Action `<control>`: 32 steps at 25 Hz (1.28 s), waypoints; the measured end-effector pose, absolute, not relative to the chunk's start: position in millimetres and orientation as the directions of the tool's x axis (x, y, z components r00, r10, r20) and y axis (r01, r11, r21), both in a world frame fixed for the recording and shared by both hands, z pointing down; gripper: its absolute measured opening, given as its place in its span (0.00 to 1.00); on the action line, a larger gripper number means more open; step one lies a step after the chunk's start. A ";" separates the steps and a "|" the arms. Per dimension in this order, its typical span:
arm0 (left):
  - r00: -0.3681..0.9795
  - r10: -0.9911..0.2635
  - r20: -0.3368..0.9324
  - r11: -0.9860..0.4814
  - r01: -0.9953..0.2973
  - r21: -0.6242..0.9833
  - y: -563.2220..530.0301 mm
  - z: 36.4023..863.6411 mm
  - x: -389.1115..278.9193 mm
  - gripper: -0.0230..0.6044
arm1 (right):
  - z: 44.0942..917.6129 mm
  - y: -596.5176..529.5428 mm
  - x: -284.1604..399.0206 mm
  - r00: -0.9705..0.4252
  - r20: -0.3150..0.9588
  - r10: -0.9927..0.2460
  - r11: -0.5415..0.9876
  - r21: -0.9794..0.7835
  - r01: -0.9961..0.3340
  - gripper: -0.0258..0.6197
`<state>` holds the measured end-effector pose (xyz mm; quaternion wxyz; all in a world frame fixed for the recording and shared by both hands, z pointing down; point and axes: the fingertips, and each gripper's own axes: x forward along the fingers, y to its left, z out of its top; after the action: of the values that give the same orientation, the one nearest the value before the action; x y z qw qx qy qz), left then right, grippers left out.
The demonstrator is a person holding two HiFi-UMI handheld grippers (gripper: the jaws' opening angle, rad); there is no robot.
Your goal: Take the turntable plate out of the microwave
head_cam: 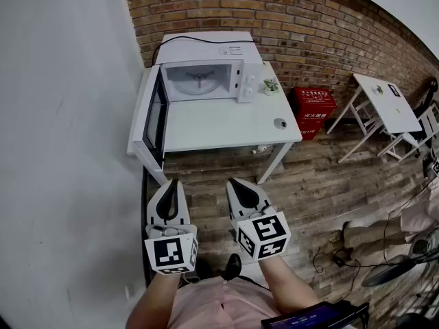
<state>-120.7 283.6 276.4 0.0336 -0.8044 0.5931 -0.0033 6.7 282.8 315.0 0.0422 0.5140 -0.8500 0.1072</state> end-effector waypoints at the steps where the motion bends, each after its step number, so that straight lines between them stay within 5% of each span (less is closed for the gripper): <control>1: 0.297 -0.954 -0.034 -0.295 -0.954 -0.059 283.0 277.0 -119.5 0.05 | 315.7 282.0 7.9 -0.467 0.182 -0.865 0.447 -0.140 -0.883 0.04; 13: 0.286 -0.958 -0.015 -0.284 -0.957 -0.066 283.1 284.6 -105.9 0.05 | 320.3 277.7 26.1 -0.458 0.154 -0.875 0.432 -0.178 -0.884 0.05; 14: 0.284 -0.958 -0.022 -0.282 -0.957 -0.062 283.5 283.5 -103.6 0.07 | 319.8 277.0 27.5 -0.470 0.147 -0.870 0.441 -0.192 -0.876 0.11; 15: 0.284 -0.958 -0.026 -0.282 -0.958 -0.057 283.5 283.6 -100.8 0.19 | 320.0 276.2 28.6 -0.485 0.145 -0.862 0.454 -0.206 -0.867 0.29; 16: 0.284 -0.958 -0.027 -0.283 -0.958 -0.051 283.1 284.7 -97.8 0.26 | 320.7 275.1 30.3 -0.494 0.146 -0.857 0.461 -0.214 -0.862 0.31; 32: 0.263 -0.965 0.006 -0.263 -0.964 -0.046 255.6 312.3 -63.3 0.27 | 353.9 236.7 61.7 -0.517 0.196 -0.834 0.474 -0.226 -0.851 0.28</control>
<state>-63.3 255.6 312.3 0.0162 -0.7946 0.6067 -0.0164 61.7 236.7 353.9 0.0292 0.4907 -0.8581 0.1484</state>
